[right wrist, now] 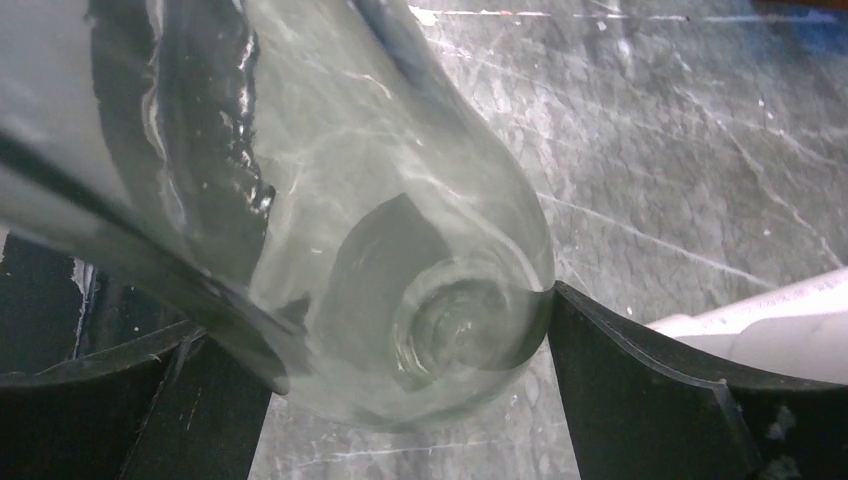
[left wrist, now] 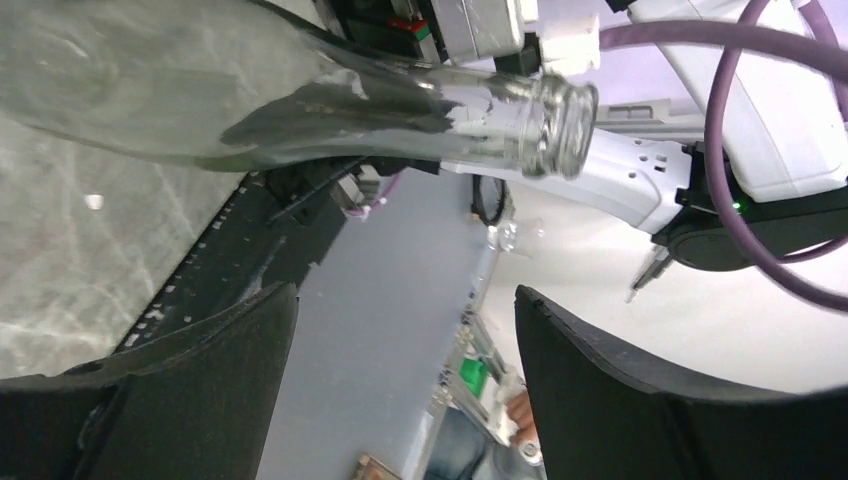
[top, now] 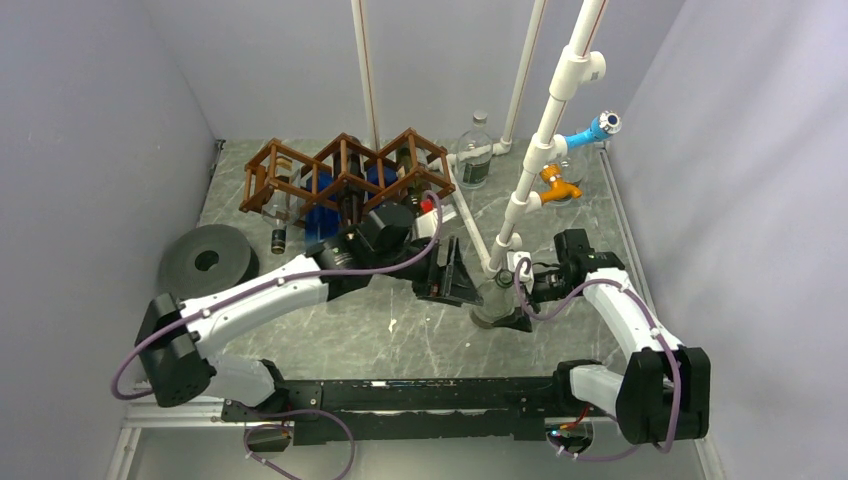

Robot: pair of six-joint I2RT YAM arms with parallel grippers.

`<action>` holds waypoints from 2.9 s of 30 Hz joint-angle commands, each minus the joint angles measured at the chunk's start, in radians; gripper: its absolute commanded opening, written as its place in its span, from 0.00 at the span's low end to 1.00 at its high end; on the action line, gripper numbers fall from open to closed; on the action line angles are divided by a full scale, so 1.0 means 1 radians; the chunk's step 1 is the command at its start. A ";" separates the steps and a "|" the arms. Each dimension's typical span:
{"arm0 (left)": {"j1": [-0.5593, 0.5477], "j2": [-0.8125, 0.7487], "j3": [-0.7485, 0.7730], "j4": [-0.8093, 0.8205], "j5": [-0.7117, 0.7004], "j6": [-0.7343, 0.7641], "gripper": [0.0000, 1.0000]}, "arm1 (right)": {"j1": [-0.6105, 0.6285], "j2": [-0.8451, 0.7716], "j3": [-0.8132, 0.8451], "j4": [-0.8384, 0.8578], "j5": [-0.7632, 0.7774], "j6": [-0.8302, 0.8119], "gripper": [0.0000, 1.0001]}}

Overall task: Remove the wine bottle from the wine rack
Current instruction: Place the wine bottle at the center of the board.

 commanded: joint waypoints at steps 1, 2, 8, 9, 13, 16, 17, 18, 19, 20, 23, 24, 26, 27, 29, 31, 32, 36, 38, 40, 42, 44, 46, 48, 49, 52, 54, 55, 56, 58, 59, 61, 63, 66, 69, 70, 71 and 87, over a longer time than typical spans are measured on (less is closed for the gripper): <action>0.012 -0.129 -0.037 -0.036 -0.134 0.135 0.85 | -0.030 -0.014 0.012 -0.065 0.005 0.012 0.98; 0.012 -0.149 -0.051 -0.041 -0.163 0.150 0.85 | -0.038 -0.013 0.015 -0.070 0.002 0.011 0.99; 0.018 -0.281 -0.161 -0.037 -0.302 0.208 0.87 | -0.075 -0.016 0.038 -0.113 -0.013 0.005 1.00; 0.018 -0.300 -0.180 -0.033 -0.318 0.213 0.87 | -0.089 -0.017 0.042 -0.120 -0.015 0.004 1.00; 0.021 -0.384 -0.238 -0.041 -0.389 0.237 0.88 | -0.122 -0.031 0.053 -0.136 -0.020 0.007 1.00; 0.022 -0.446 -0.274 -0.056 -0.449 0.254 0.90 | -0.138 -0.041 0.063 -0.151 -0.027 0.012 1.00; 0.021 -0.467 -0.284 -0.060 -0.474 0.261 0.91 | -0.142 -0.043 0.067 -0.157 -0.030 0.013 1.00; 0.021 -0.487 -0.296 -0.065 -0.492 0.267 0.92 | -0.146 -0.045 0.071 -0.163 -0.031 0.015 1.00; 0.023 -0.506 -0.309 -0.067 -0.508 0.271 0.93 | -0.148 -0.049 0.076 -0.171 -0.033 0.017 1.00; 0.022 -0.526 -0.322 -0.068 -0.521 0.275 0.94 | -0.151 -0.052 0.079 -0.181 -0.033 0.014 1.00; 0.026 -0.585 -0.364 -0.073 -0.552 0.279 0.96 | -0.156 -0.068 0.086 -0.197 -0.037 0.014 1.00; 0.028 -0.602 -0.374 -0.076 -0.560 0.280 0.96 | -0.157 -0.075 0.087 -0.194 -0.035 0.024 1.00; 0.029 -0.628 -0.388 -0.083 -0.572 0.280 0.97 | -0.159 -0.092 0.092 -0.183 -0.033 0.049 1.00; 0.030 -0.640 -0.390 -0.089 -0.579 0.281 0.97 | -0.160 -0.099 0.097 -0.180 -0.033 0.060 1.00; 0.030 -0.660 -0.393 -0.101 -0.591 0.286 0.97 | -0.162 -0.113 0.110 -0.177 -0.032 0.081 1.00; 0.030 -0.677 -0.391 -0.115 -0.602 0.292 0.97 | -0.165 -0.123 0.130 -0.180 -0.034 0.099 1.00; 0.030 -0.685 -0.390 -0.124 -0.603 0.295 0.97 | -0.167 -0.127 0.143 -0.189 -0.033 0.099 1.00; 0.031 -0.707 -0.384 -0.153 -0.634 0.315 0.99 | -0.172 -0.136 0.226 -0.235 -0.030 0.105 1.00; 0.031 -0.717 -0.382 -0.164 -0.653 0.325 1.00 | -0.173 -0.137 0.266 -0.264 -0.043 0.101 1.00; 0.031 -0.729 -0.385 -0.168 -0.667 0.330 1.00 | -0.173 -0.134 0.305 -0.302 -0.064 0.098 1.00; 0.030 -0.743 -0.393 -0.166 -0.680 0.330 0.99 | -0.173 -0.132 0.336 -0.325 -0.090 0.101 1.00; 0.030 -0.759 -0.403 -0.161 -0.693 0.328 0.99 | -0.173 -0.131 0.360 -0.334 -0.112 0.118 1.00; 0.031 -0.780 -0.412 -0.158 -0.707 0.325 0.99 | -0.173 -0.131 0.377 -0.346 -0.134 0.124 0.99; 0.031 -0.798 -0.419 -0.159 -0.722 0.325 1.00 | -0.173 -0.130 0.391 -0.354 -0.157 0.131 0.98; 0.031 -0.808 -0.422 -0.161 -0.728 0.324 0.99 | -0.173 -0.128 0.398 -0.364 -0.168 0.129 0.97; 0.030 -0.832 -0.434 -0.162 -0.742 0.325 1.00 | -0.172 -0.122 0.414 -0.384 -0.204 0.122 0.95; 0.031 -0.843 -0.439 -0.166 -0.744 0.328 1.00 | -0.172 -0.118 0.414 -0.381 -0.220 0.128 0.93; 0.031 -0.846 -0.439 -0.168 -0.746 0.330 0.99 | -0.172 -0.117 0.412 -0.376 -0.230 0.137 0.91; 0.031 -0.847 -0.439 -0.176 -0.748 0.332 1.00 | -0.172 -0.115 0.410 -0.371 -0.238 0.143 0.90; 0.031 -0.849 -0.433 -0.191 -0.753 0.336 1.00 | -0.172 -0.113 0.405 -0.359 -0.257 0.152 0.87; 0.030 -0.851 -0.430 -0.198 -0.756 0.339 1.00 | -0.170 -0.110 0.402 -0.353 -0.263 0.157 0.86; 0.031 -0.852 -0.426 -0.207 -0.761 0.345 1.00 | -0.169 -0.108 0.399 -0.343 -0.268 0.166 0.83; 0.031 -0.855 -0.425 -0.209 -0.764 0.349 1.00 | -0.165 -0.110 0.395 -0.333 -0.271 0.173 0.81; 0.030 -0.858 -0.426 -0.206 -0.766 0.352 1.00 | -0.156 -0.104 0.390 -0.328 -0.267 0.169 0.76; 0.030 -0.857 -0.426 -0.203 -0.764 0.355 1.00 | -0.145 -0.098 0.383 -0.315 -0.256 0.173 0.71; 0.030 -0.856 -0.426 -0.203 -0.765 0.355 1.00 | -0.142 -0.096 0.381 -0.312 -0.254 0.171 0.69; 0.030 -0.855 -0.426 -0.202 -0.763 0.355 1.00 | -0.140 -0.094 0.380 -0.311 -0.253 0.169 0.67; 0.031 -0.891 -0.451 -0.205 -0.763 0.349 0.99 | -0.142 -0.124 0.423 -0.417 -0.193 0.091 0.00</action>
